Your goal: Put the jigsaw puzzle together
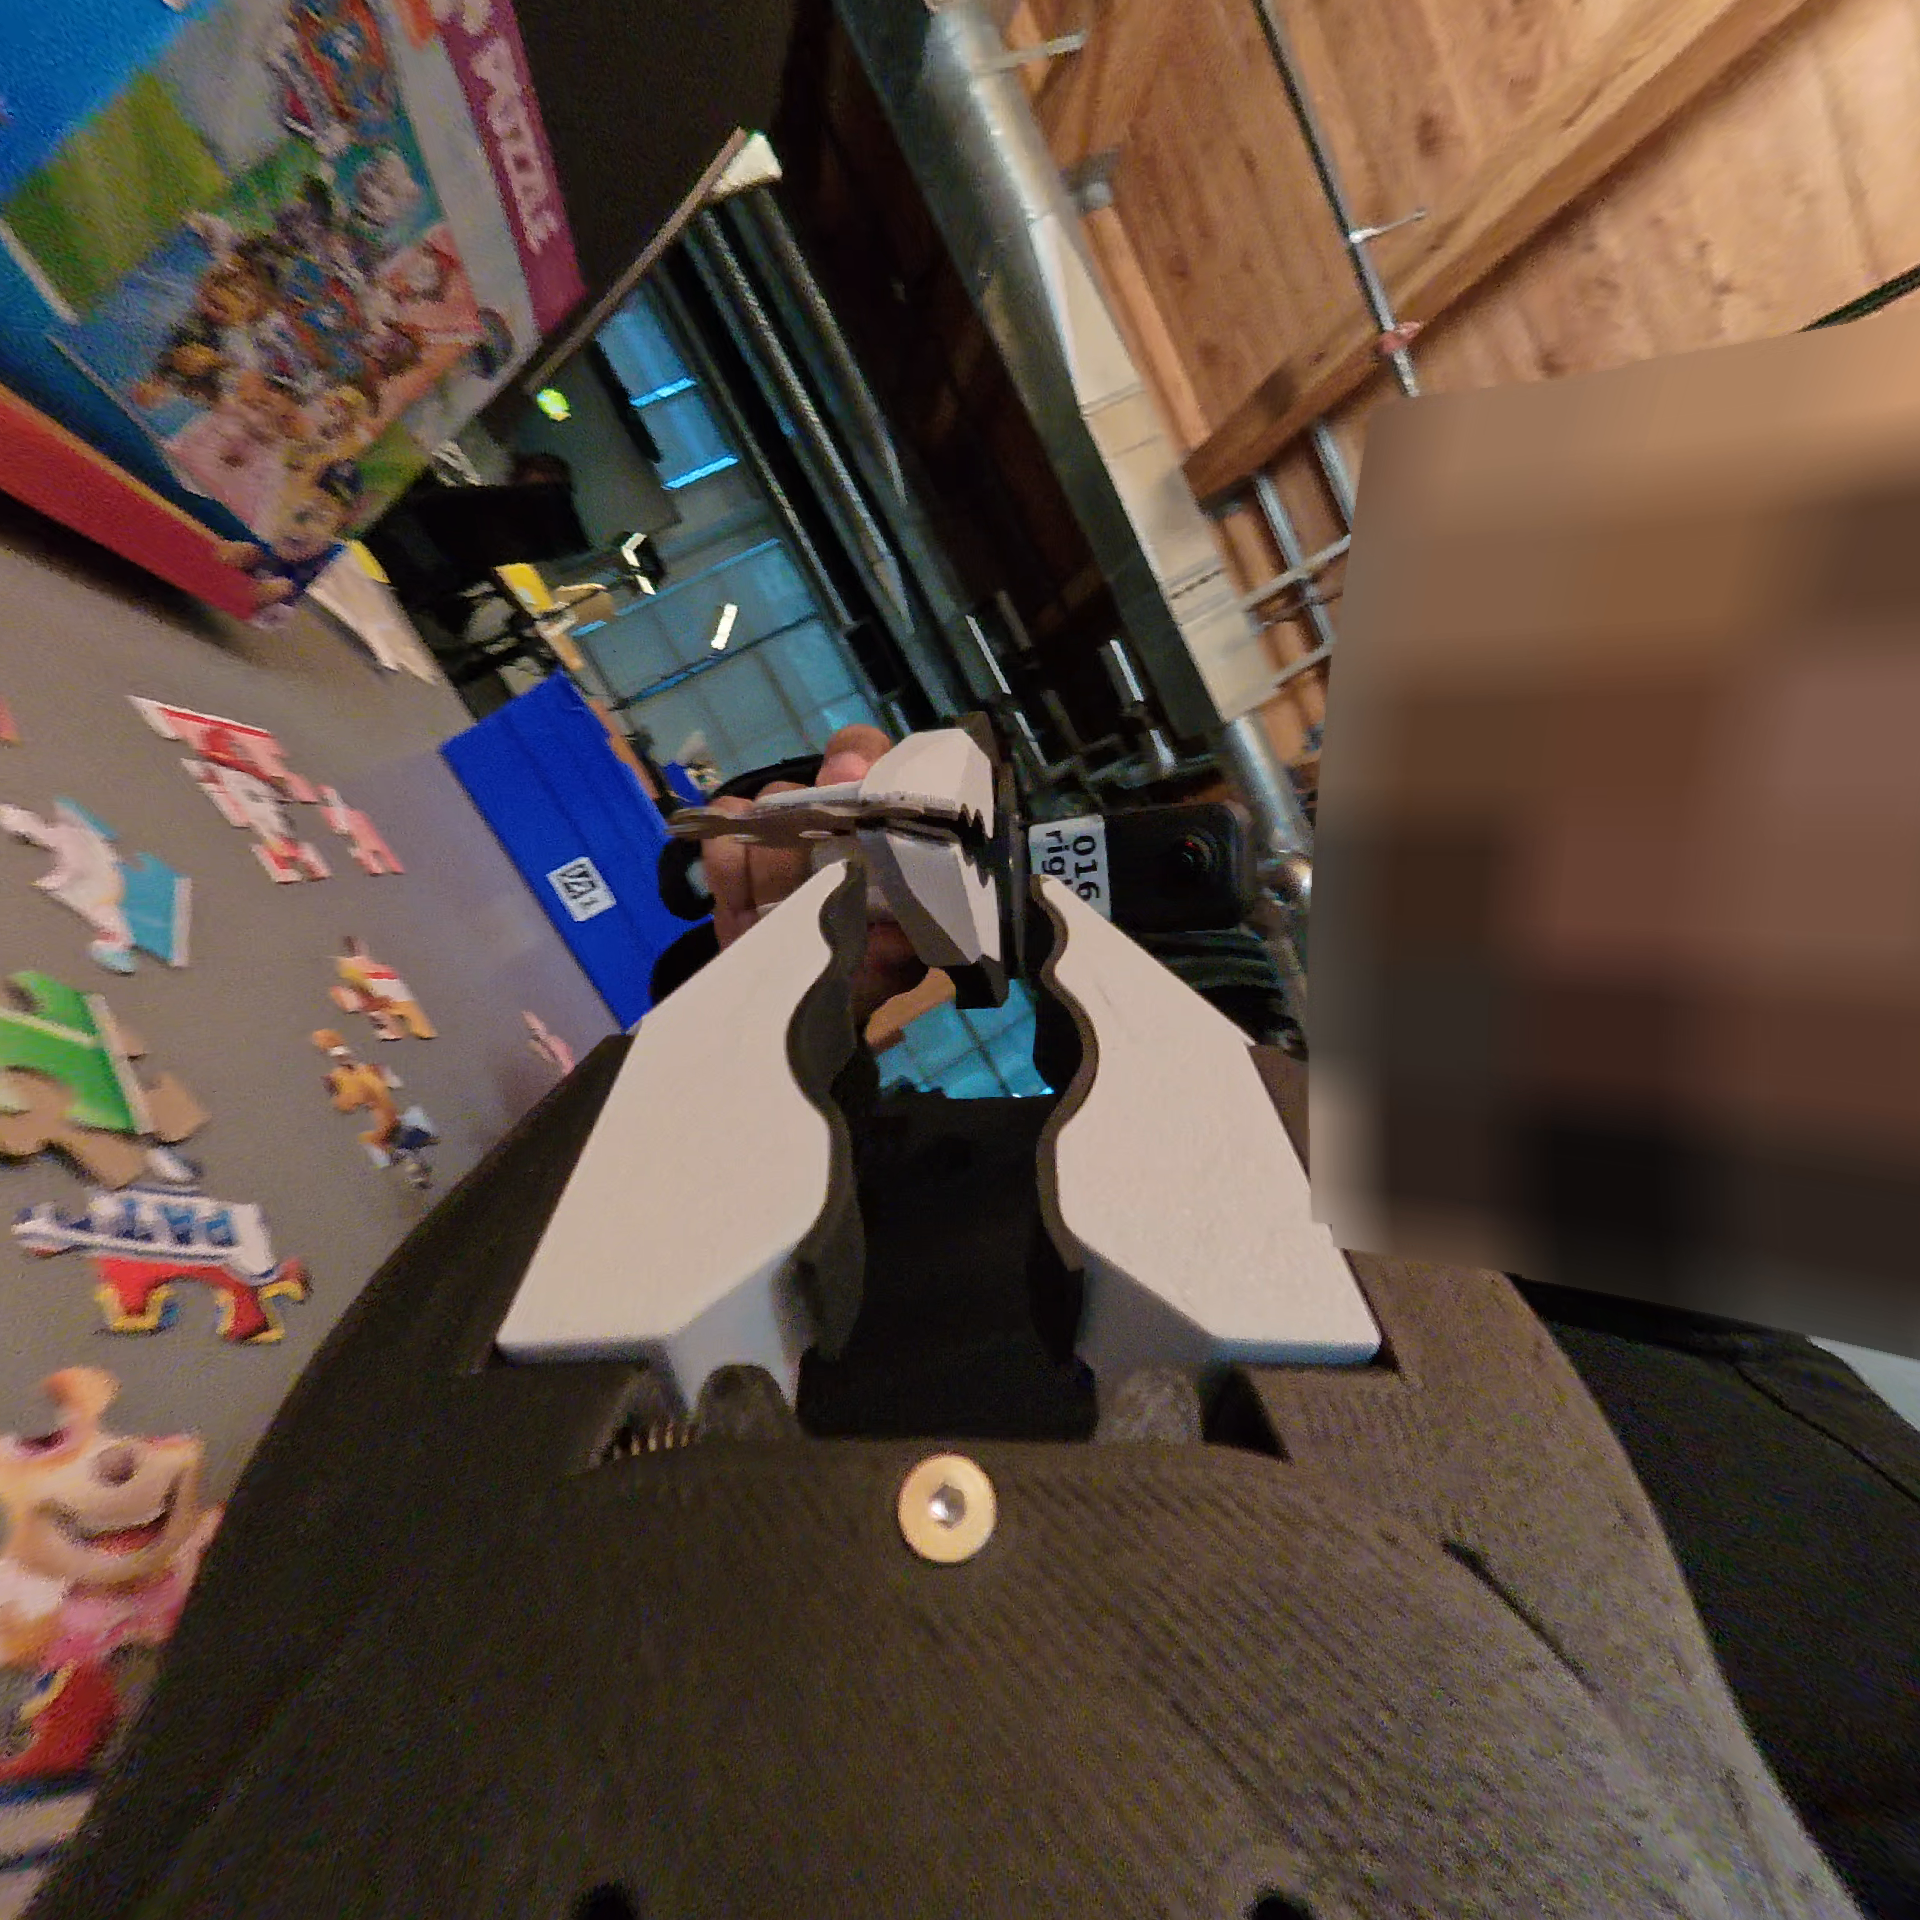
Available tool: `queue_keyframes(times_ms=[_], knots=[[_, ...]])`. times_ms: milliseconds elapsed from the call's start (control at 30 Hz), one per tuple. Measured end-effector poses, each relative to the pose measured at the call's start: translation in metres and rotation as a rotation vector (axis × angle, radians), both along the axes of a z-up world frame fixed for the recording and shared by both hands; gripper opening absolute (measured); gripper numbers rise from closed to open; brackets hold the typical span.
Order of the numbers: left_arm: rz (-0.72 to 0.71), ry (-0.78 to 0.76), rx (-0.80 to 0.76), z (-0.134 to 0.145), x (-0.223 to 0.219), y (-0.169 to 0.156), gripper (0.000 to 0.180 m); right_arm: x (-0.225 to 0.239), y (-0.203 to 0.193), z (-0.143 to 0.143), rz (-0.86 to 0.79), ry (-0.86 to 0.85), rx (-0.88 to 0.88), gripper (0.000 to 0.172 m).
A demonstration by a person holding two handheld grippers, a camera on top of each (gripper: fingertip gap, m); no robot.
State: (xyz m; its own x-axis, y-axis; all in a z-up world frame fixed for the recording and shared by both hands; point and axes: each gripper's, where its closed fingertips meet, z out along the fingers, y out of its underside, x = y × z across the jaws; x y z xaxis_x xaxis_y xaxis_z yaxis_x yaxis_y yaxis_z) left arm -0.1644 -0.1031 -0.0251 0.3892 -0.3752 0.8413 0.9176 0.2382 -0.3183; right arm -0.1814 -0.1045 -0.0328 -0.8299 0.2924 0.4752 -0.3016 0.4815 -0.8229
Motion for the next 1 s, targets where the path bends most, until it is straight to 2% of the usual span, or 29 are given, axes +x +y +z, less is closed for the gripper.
queue_keyframes(times_ms=[133, 200, 300, 400, 500, 567, 733, 800, 867, 1000], knots=[[0.168, 0.040, -0.111, -0.004, -0.019, -0.031, 0.031, -0.010, 0.005, -0.006, -0.034, -0.022, 0.003, 0.000], [0.303, 0.086, -0.304, -0.021, -0.033, -0.047, 0.030, -0.019, 0.002, -0.017, -0.052, -0.024, 0.042, 0.000], [0.509, 0.188, -0.676, -0.052, -0.051, -0.075, 0.031, -0.036, -0.017, -0.038, -0.056, -0.016, 0.114, 0.000], [0.656, 0.295, -0.864, -0.055, -0.059, -0.096, 0.031, -0.050, -0.057, -0.062, 0.012, -0.075, 0.149, 0.000], [0.752, 0.367, -0.909, -0.049, -0.062, -0.109, 0.030, -0.067, -0.096, -0.081, 0.048, -0.154, 0.164, 0.000], [0.816, 0.392, -0.916, -0.046, -0.064, -0.121, 0.029, -0.086, -0.112, -0.092, 0.012, -0.115, 0.224, 0.000], [0.911, 0.448, -0.766, -0.026, -0.062, -0.140, 0.022, -0.110, -0.136, -0.128, -0.104, -0.073, 0.401, 0.002], [0.900, 0.447, -0.724, -0.022, -0.060, -0.143, 0.023, -0.109, -0.139, -0.140, -0.140, -0.104, 0.437, 0.018], [0.911, 0.451, -0.729, -0.023, -0.058, -0.150, 0.023, -0.105, -0.137, -0.143, -0.162, -0.126, 0.442, 0.026], [0.963, 0.443, -0.706, -0.019, -0.053, -0.168, 0.024, -0.081, -0.119, -0.130, -0.176, -0.267, 0.353, 0.042]])
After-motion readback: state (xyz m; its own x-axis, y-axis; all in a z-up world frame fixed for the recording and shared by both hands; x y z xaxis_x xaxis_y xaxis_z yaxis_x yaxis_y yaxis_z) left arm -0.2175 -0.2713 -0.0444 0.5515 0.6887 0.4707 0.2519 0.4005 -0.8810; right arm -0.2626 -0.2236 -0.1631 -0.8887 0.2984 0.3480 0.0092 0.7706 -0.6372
